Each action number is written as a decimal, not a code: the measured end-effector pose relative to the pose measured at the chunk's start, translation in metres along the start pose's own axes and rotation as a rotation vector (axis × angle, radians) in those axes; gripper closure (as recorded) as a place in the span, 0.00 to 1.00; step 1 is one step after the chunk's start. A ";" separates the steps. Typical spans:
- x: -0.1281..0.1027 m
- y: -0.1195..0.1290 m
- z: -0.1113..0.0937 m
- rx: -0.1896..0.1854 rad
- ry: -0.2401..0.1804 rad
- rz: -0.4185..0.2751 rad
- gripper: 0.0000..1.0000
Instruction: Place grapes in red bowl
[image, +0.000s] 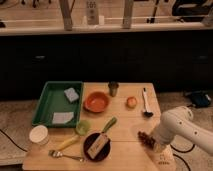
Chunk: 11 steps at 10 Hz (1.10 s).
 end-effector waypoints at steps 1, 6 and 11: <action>0.000 0.000 0.000 0.000 -0.001 0.001 0.78; 0.001 -0.010 -0.035 0.017 0.020 -0.035 0.99; -0.006 -0.019 -0.061 0.032 0.043 -0.074 0.99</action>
